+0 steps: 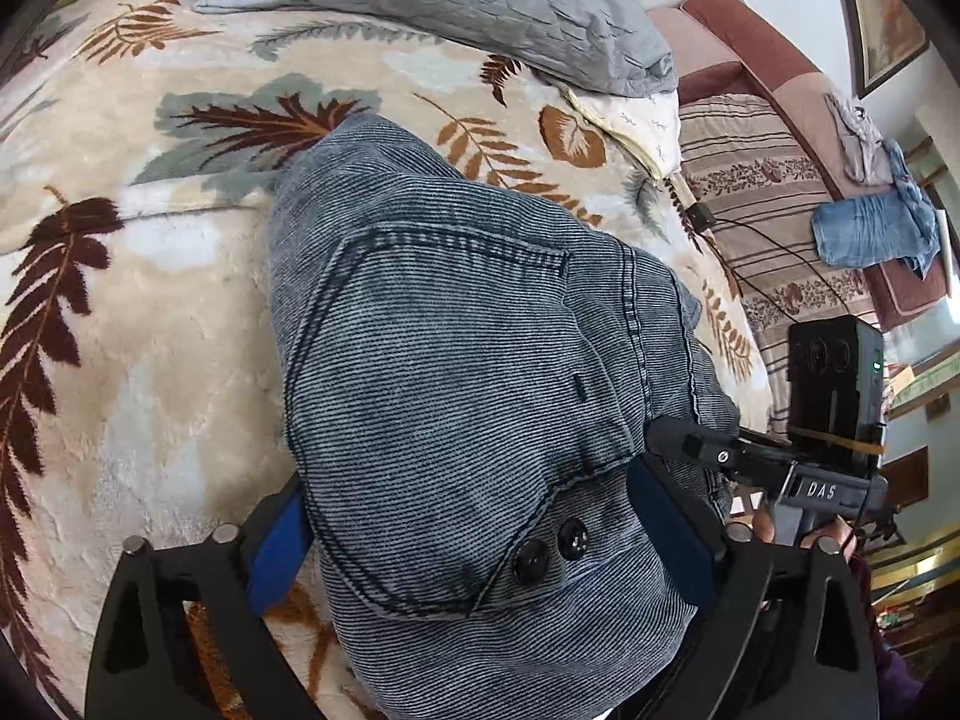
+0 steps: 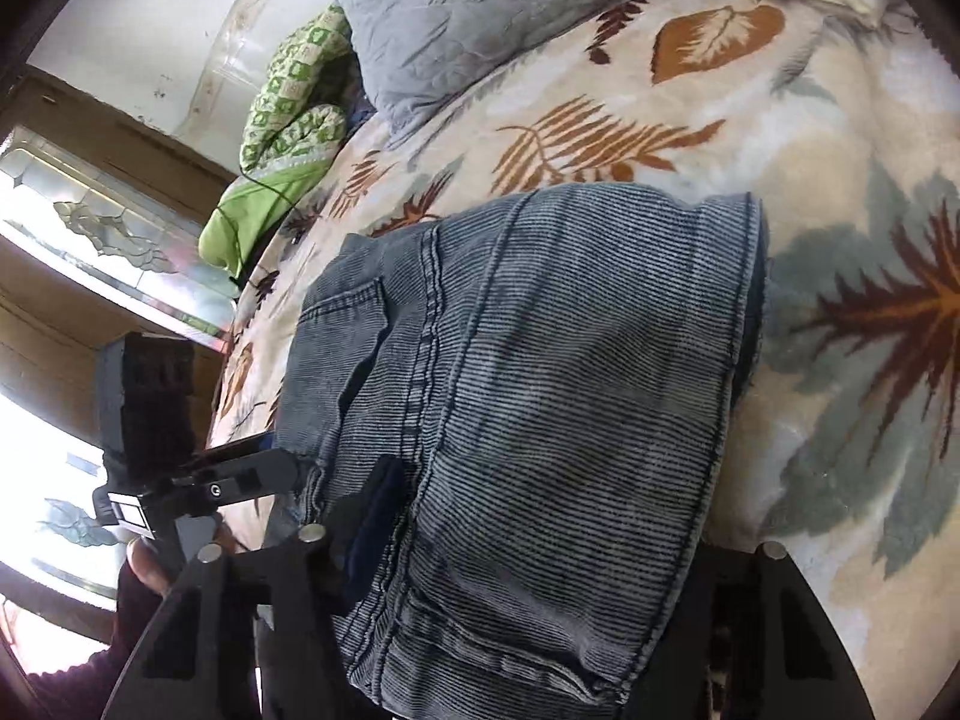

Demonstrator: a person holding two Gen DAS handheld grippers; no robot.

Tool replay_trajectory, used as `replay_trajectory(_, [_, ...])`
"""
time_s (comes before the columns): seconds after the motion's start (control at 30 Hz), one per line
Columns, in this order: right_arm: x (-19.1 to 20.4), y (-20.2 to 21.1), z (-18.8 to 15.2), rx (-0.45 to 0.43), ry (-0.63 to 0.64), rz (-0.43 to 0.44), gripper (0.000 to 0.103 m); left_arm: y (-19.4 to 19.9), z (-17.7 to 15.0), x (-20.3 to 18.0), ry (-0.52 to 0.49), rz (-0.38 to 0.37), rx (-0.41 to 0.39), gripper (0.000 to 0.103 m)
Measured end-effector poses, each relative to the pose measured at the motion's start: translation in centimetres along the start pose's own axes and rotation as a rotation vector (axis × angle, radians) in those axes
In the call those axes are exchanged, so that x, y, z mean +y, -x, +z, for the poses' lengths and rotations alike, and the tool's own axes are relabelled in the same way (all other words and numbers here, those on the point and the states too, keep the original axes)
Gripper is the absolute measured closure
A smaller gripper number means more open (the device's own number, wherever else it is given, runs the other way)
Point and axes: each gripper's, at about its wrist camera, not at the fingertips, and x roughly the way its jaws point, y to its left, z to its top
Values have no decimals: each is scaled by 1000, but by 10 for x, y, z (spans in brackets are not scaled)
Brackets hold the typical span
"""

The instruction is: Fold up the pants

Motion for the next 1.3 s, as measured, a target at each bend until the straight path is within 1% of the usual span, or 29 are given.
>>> replay_trajectory(0.03, [2, 0, -1, -1, 13, -23, 45, -1, 0, -1, -7, 35, 1, 18])
replay_trajectory(0.07, [6, -1, -2, -4, 21, -43, 45, -2, -1, -3, -12, 73, 4, 24])
replay_trajectory(0.1, [7, -1, -3, -11, 20, -52, 47, -1, -1, -3, -12, 83, 3, 25])
replay_trajectory(0.17, [11, 1, -4, -30, 23, -54, 50, 4, 0, -4, -5, 71, -15, 35])
replay_trajectory(0.2, [14, 3, -5, -44, 32, -52, 53, 7, -1, -4, -4, 72, -22, 39])
replay_trajectory(0.23, [18, 4, -5, -55, 43, -56, 55, 11, -2, -5, -4, 81, -34, 53])
replay_trajectory(0.27, [23, 5, -7, -68, 61, -67, 57, 14, -3, -5, -7, 91, -40, 59])
replay_trajectory(0.3, [28, 7, -8, -81, 78, -77, 59, 18, -2, -7, -12, 97, -50, 60])
replay_trajectory(0.37, [37, 12, -9, -115, 110, -84, 61, 23, -3, -11, -23, 111, -72, 66])
replay_trajectory(0.43, [47, 19, -9, -155, 135, -86, 64, 29, -4, -15, -40, 133, -87, 68])
replay_trajectory(0.5, [54, 23, -8, -173, 151, -90, 65, 35, -5, -19, -63, 161, -106, 69])
replay_trajectory(0.57, [56, 16, -7, -149, 141, -110, 65, 37, -6, -18, -83, 183, -102, 69])
replay_trajectory(0.63, [52, 5, -6, -101, 114, -147, 65, 34, -5, -10, -51, 177, -78, 68])
replay_trajectory(0.67, [51, 3, -5, -93, 107, -161, 65, 32, -5, -6, -37, 172, -76, 66])
replay_trajectory(0.7, [48, 4, -5, -88, 92, -149, 65, 30, -5, 0, -23, 166, -73, 63])
replay_trajectory(0.77, [42, 7, -2, -81, 64, -114, 64, 25, -6, 10, 11, 164, -57, 47])
replay_trajectory(0.8, [38, 5, -2, -74, 49, -112, 57, 24, -6, 13, 22, 163, -56, 44])
replay_trajectory(0.83, [33, 3, -3, -57, 25, -119, 49, 23, -7, 15, 27, 158, -56, 39])
replay_trajectory(0.87, [28, 1, -3, -47, 9, -124, 45, 22, -6, 17, 27, 156, -56, 33])
replay_trajectory(0.9, [23, 0, -3, -41, -10, -132, 37, 20, -6, 18, 29, 155, -53, 32])
replay_trajectory(1.0, [11, -1, -1, -23, -53, -85, 33, 17, -8, 23, 60, 114, -52, 32])
replay_trajectory(1.03, [9, -2, 0, -21, -61, -71, 32, 17, -8, 22, 54, 113, -56, 37])
replay_trajectory(1.07, [8, -4, -1, -23, -67, -58, 32, 18, -10, 18, 38, 103, -61, 53])
replay_trajectory(1.1, [10, -5, -1, -23, -63, -38, 32, 18, -10, 12, 18, 103, -67, 55])
replay_trajectory(1.13, [14, -6, -1, -25, -45, -25, 36, 21, -11, 7, -7, 122, -78, 63])
replay_trajectory(1.17, [20, -7, -1, -33, -22, -32, 39, 23, -12, 0, -41, 141, -85, 68])
replay_trajectory(1.2, [30, -8, -2, -47, 28, -59, 48, 26, -12, -3, -57, 153, -93, 71])
replay_trajectory(1.23, [39, -7, -3, -63, 78, -88, 53, 29, -12, -6, -64, 165, -104, 77])
replay_trajectory(1.3, [51, -1, -6, -109, 135, -116, 59, 36, -11, -9, -66, 170, -122, 80])
